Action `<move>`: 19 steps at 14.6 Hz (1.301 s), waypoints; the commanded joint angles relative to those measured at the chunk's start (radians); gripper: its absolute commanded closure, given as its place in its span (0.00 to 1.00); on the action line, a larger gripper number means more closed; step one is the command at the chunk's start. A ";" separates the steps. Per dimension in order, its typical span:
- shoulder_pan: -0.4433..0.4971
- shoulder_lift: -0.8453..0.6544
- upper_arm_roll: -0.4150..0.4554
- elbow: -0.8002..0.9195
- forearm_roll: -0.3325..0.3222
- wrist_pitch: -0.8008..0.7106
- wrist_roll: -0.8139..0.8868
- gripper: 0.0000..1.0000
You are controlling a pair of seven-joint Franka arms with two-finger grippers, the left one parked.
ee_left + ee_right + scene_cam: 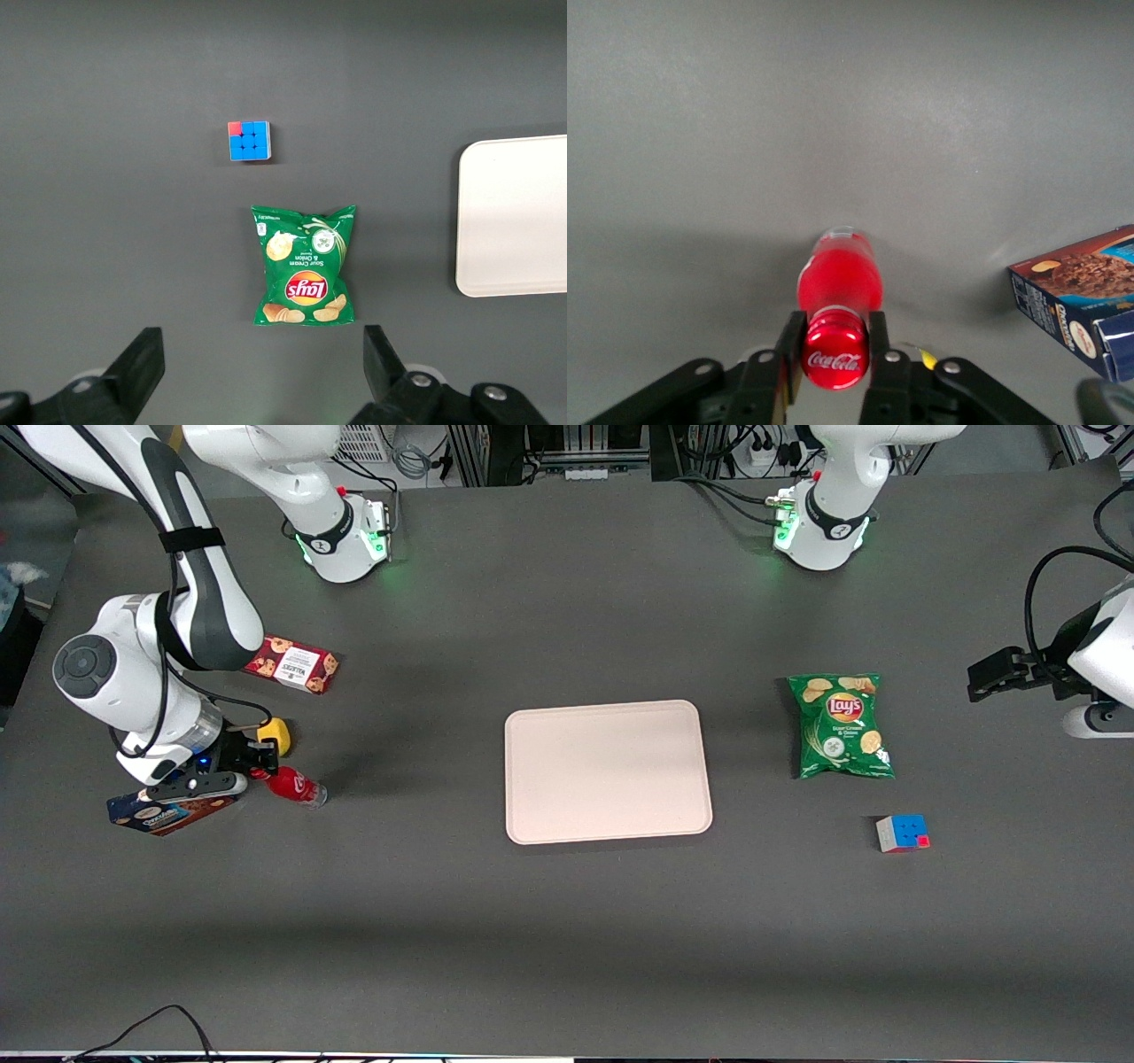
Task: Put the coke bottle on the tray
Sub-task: 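Lift the bottle and carry it over the white tray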
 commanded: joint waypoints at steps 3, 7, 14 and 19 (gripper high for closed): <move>0.004 -0.102 0.016 -0.006 -0.019 -0.060 0.031 1.00; 0.004 -0.197 0.082 0.171 -0.007 -0.422 0.068 1.00; 0.009 -0.171 0.326 0.491 -0.007 -0.708 0.396 1.00; 0.091 0.043 0.463 0.714 -0.012 -0.702 0.755 1.00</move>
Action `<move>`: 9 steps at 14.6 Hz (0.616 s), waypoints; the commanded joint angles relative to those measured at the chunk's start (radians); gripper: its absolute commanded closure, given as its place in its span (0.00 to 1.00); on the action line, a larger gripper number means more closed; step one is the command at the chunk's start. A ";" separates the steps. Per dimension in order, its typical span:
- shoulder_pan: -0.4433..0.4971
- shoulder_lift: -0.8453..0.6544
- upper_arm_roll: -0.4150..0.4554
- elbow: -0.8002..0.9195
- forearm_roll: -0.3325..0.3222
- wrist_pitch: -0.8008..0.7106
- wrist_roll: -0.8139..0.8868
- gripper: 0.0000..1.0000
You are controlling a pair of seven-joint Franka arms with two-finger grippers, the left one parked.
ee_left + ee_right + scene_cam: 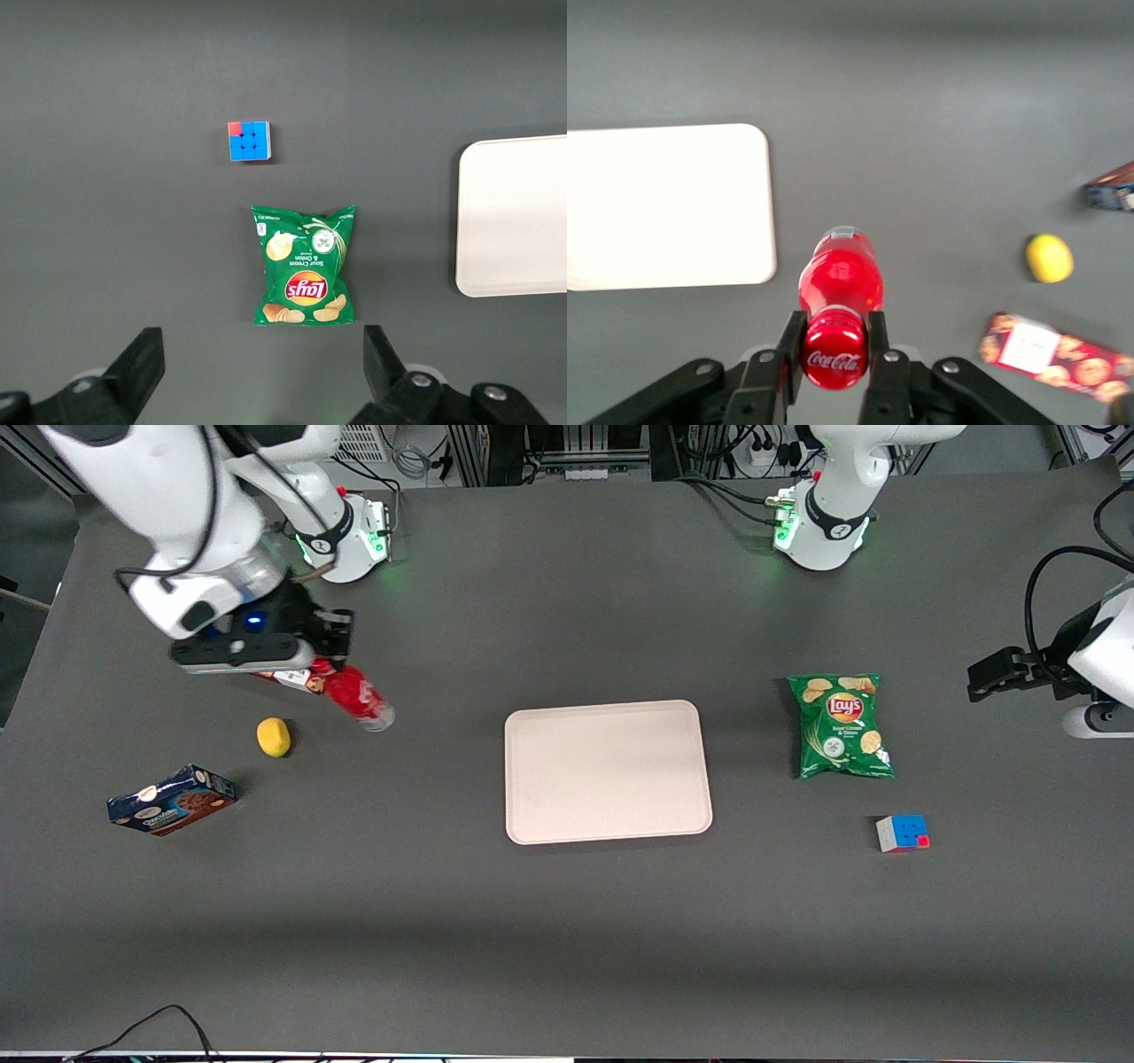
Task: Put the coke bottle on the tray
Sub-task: 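Lift the bottle and carry it over the white tray, then lower the bottle upright onto the tray and open the right gripper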
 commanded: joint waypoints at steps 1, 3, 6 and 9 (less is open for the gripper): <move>0.110 0.229 0.027 0.216 -0.019 -0.017 0.231 1.00; 0.183 0.330 0.027 0.268 -0.055 0.022 0.313 1.00; 0.267 0.449 0.027 0.274 -0.143 0.131 0.422 1.00; 0.290 0.531 0.027 0.273 -0.215 0.193 0.454 1.00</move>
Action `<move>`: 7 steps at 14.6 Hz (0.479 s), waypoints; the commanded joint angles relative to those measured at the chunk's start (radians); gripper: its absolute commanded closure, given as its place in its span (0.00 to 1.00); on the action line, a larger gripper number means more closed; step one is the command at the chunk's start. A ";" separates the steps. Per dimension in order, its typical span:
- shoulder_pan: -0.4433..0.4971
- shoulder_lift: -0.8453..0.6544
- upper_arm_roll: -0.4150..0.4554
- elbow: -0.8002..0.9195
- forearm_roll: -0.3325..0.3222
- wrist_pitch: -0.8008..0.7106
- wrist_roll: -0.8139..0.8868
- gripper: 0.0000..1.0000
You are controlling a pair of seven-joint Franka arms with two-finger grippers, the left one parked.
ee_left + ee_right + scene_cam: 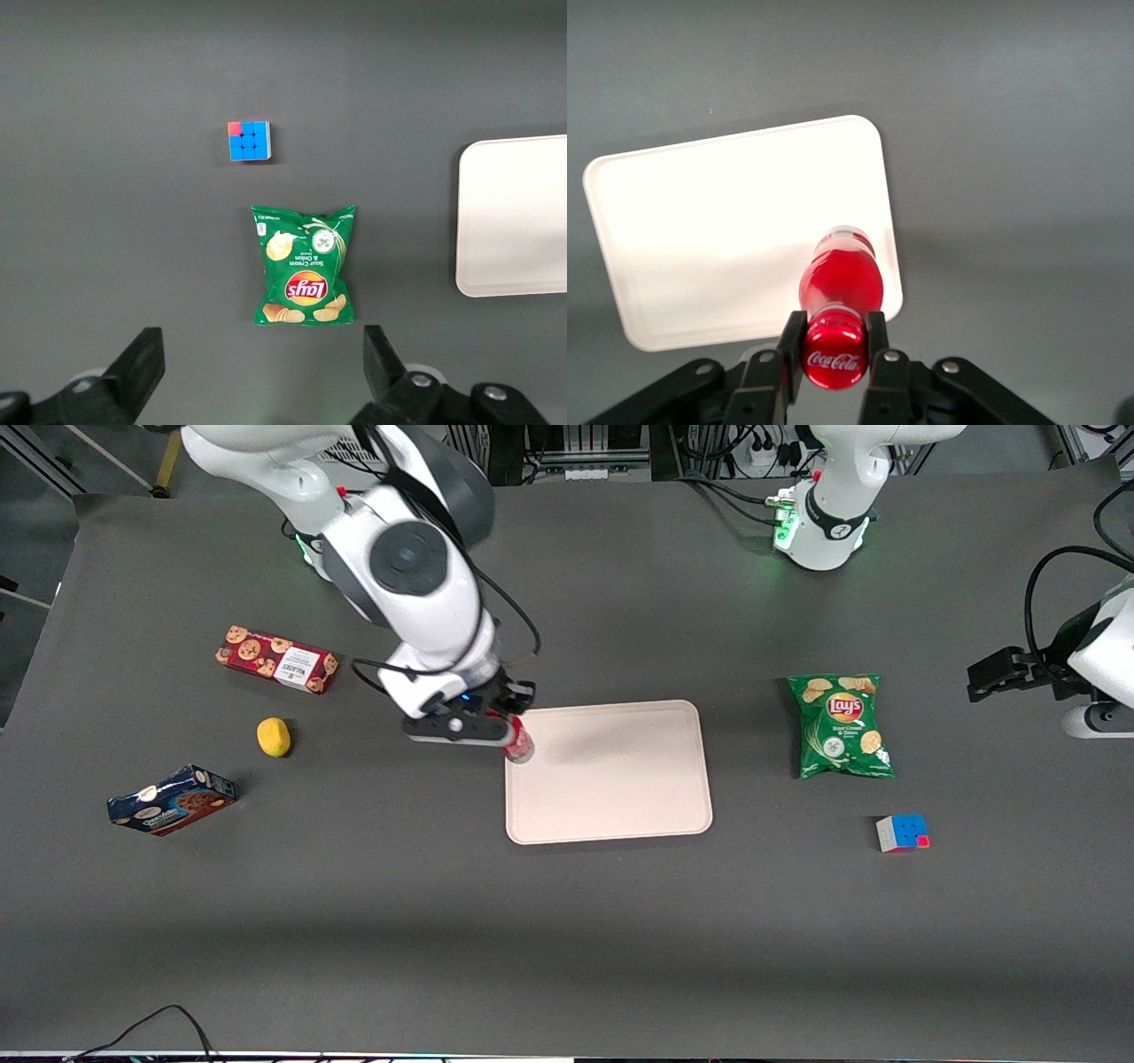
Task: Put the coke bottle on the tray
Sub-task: 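Lower the bottle upright onto the tray and open the right gripper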
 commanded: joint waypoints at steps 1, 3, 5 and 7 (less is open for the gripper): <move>0.024 0.106 -0.002 0.062 -0.087 0.024 0.046 1.00; 0.026 0.138 -0.002 0.059 -0.122 0.051 0.058 1.00; 0.026 0.165 -0.002 0.058 -0.125 0.083 0.078 1.00; 0.026 0.190 -0.002 0.058 -0.130 0.109 0.078 1.00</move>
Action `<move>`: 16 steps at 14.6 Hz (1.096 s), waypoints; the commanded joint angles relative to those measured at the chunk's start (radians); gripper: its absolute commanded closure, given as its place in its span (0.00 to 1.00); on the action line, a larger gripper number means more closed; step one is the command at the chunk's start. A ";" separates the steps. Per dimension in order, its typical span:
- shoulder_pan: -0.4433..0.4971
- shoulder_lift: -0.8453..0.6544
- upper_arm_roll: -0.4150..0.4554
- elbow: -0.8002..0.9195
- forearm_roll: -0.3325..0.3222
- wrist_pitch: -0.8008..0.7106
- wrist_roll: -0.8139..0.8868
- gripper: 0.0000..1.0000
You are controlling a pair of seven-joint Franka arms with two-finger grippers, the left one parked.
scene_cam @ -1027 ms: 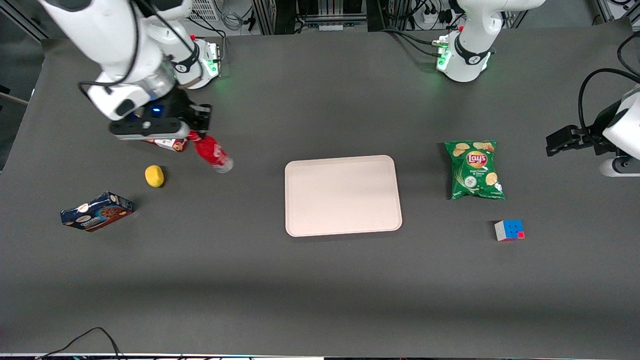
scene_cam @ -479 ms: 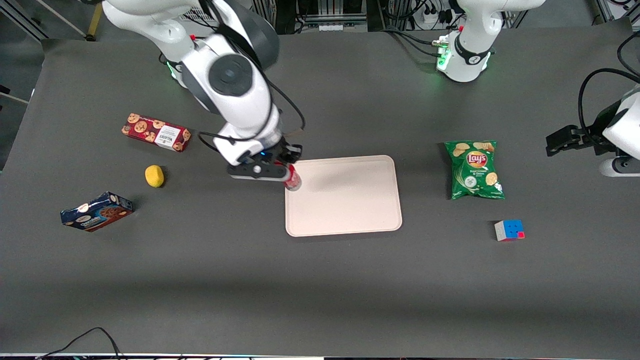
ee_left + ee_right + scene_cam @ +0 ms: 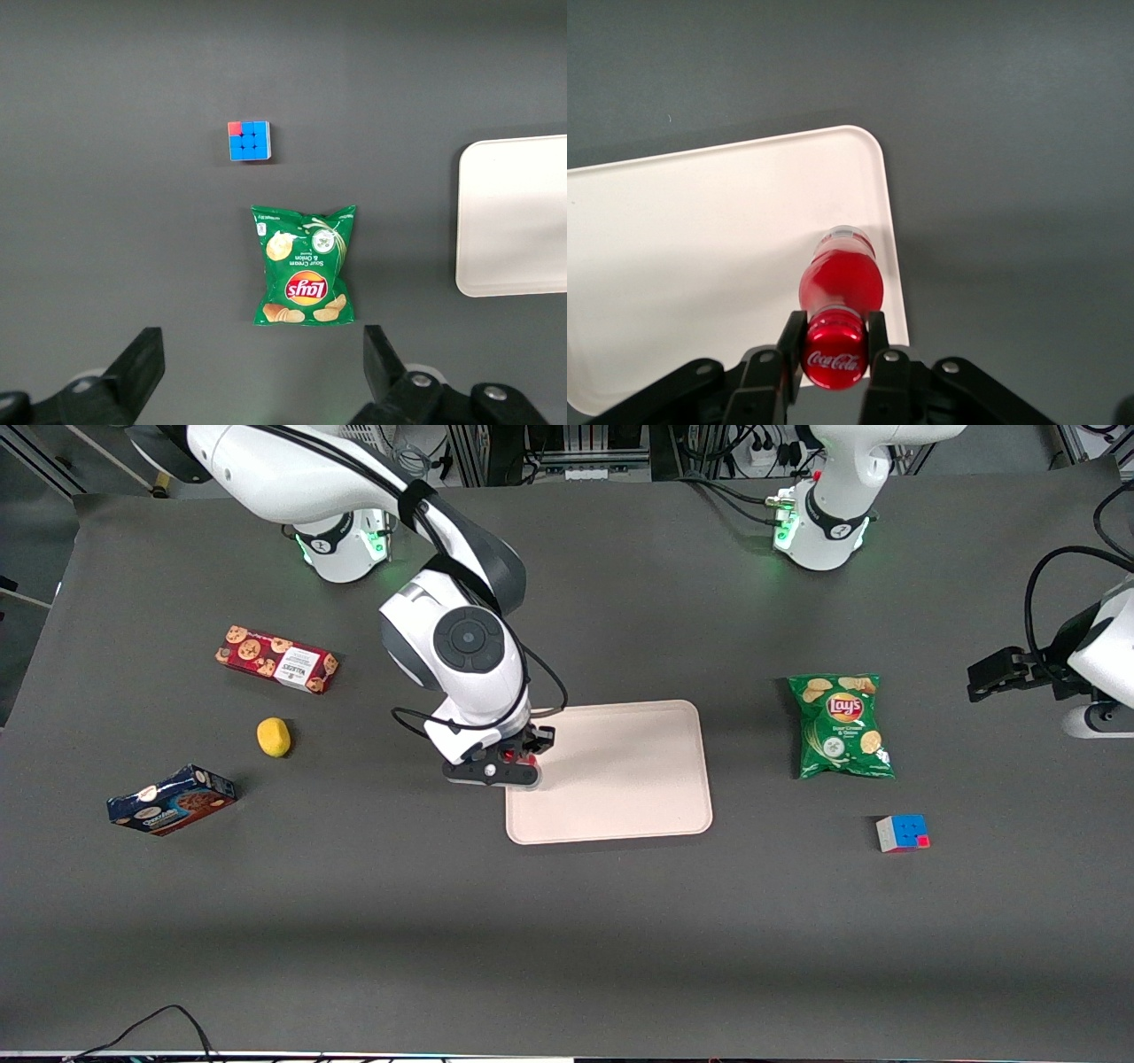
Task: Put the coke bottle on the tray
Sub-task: 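Lower the bottle upright onto the tray and open the right gripper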
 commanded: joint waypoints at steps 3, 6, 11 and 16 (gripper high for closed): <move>0.016 0.054 0.004 0.041 -0.059 0.031 0.043 0.93; 0.016 0.063 0.002 0.041 -0.073 0.045 0.061 0.65; 0.007 0.043 0.004 0.044 -0.075 0.045 0.066 0.00; -0.145 -0.150 0.002 0.022 0.040 -0.013 -0.087 0.00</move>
